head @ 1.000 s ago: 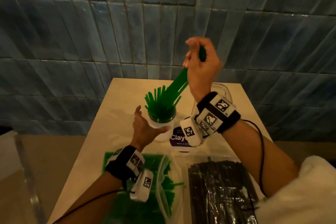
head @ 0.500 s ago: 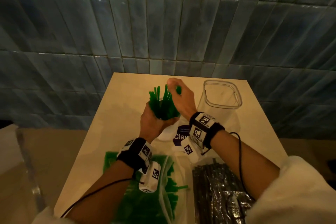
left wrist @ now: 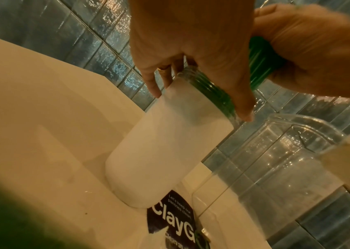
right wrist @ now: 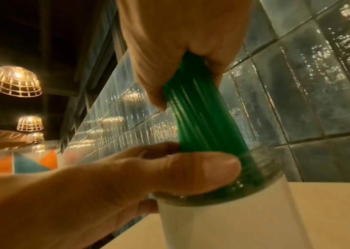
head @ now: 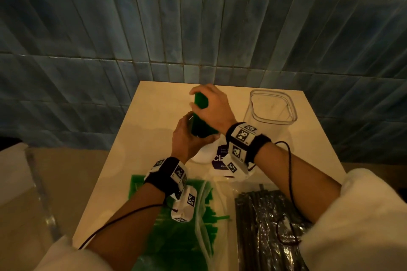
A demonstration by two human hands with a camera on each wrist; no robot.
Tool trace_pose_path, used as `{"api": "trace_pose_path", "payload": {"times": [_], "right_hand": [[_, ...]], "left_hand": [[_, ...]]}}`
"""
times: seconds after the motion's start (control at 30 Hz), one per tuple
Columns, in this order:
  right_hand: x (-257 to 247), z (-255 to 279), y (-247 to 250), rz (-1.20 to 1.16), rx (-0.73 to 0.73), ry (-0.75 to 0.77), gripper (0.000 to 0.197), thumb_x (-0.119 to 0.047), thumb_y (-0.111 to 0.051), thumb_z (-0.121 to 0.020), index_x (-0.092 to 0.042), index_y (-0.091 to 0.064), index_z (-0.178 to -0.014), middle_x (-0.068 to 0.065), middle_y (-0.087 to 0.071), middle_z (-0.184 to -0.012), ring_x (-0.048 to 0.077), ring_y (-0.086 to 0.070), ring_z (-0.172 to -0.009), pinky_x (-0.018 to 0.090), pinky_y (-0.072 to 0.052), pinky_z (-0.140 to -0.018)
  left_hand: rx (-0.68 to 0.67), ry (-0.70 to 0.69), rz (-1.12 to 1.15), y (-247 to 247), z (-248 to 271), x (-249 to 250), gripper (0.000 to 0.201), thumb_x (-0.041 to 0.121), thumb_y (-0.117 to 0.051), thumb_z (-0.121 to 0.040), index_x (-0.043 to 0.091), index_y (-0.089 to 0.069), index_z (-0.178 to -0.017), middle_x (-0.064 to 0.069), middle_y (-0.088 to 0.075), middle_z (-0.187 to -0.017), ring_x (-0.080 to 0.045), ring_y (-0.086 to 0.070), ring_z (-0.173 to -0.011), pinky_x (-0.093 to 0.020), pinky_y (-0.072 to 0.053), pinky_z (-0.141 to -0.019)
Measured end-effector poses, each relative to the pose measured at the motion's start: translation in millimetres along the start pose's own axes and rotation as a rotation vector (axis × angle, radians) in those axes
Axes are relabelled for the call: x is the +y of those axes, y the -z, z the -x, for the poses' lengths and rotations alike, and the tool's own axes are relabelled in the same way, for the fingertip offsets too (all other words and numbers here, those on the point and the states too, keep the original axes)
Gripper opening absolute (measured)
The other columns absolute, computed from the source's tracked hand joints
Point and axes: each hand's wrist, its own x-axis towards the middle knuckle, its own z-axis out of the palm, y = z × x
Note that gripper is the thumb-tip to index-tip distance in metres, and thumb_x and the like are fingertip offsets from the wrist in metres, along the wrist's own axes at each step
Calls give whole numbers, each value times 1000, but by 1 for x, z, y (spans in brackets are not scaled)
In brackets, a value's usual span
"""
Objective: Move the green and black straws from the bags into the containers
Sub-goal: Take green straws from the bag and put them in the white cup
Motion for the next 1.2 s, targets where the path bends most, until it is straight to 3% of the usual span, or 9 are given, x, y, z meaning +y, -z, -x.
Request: {"api": "trace_pose_path", "payload": {"times": [0.13,0.37,0.5,0.6,0.73,0.83,0.93,1.07,1.2], "right_hand": [[2,8,-8,105,-385,32,39,-33,-67,-83,-25,-54,-119,3,-58,-120,18,-53,-107,31,-42,-94],[10,16,-12,163,-66,20,17,-26,-54,-92,-16,-60,-105,3,-60,-110,18,-57,-95,38,-50,-87],[0,25,-12,177,-350,158,33,-39,-57,-90,-21,-58,-118,0,-51,-133,17,-51,-115,29,-40,-98],[-10,33,-1,93,-192,134,37,-40,-55,-91,-23,-55,-125,-1,-42,-142,12,-38,-127,28,-27,-105],[-14,68,19,-93,172,83,28,-29,-52,-93,-12,-58,-115,8,-48,-126,3,-39,-114,5,-31,-97],[-6,108,30,-207,251,-40,13,-20,-54,-92,-13,-54,-102,2,-53,-106,-2,-51,-94,10,-44,-83],[10,148,26,-217,-51,-244,11,-7,-57,-90,-15,-55,-96,-4,-55,-98,0,-56,-87,15,-49,-77],[19,185,1,71,-706,-349,19,-10,-53,-92,-12,-60,-110,2,-57,-114,7,-52,-93,14,-46,-77],[18,204,-30,43,-936,-350,20,-5,-54,-89,-7,-60,-107,9,-59,-110,16,-58,-93,28,-52,-82]], "left_hand": [[0,4,-39,-4,-4,0,77,32,-84,-62,10,-46,-125,-4,-59,-118,-20,-58,-105,-21,-42,-80],[2,5,-3,-1,-3,-2,83,30,-85,-62,9,-42,-130,-7,-56,-124,-20,-56,-107,-23,-43,-83],[1,-71,-61,-2,-3,2,55,11,-69,-80,-1,-43,-126,-17,-55,-121,-27,-54,-108,-24,-41,-83],[-63,-61,-144,0,-1,6,56,22,-68,-81,7,-42,-128,-8,-55,-120,-24,-54,-110,-24,-40,-81],[-100,90,71,10,12,-5,129,43,-87,-51,16,-6,-147,-9,-32,-148,-23,-34,-134,-43,-35,-108],[-87,198,-123,22,38,-19,118,49,-85,-53,13,-19,-143,-13,-23,-149,-28,-29,-134,-42,-30,-110],[-324,288,-275,26,86,-39,68,67,-69,-63,19,-49,-107,-4,-52,-115,-20,-55,-101,-36,-49,-89],[-605,295,-513,0,149,-83,84,98,-26,-53,32,-59,-93,7,-65,-89,-10,-64,-76,-32,-57,-73],[-528,242,-641,-5,168,-89,45,62,-30,-84,28,-56,-97,-1,-57,-103,-22,-58,-91,-40,-52,-83]]}}
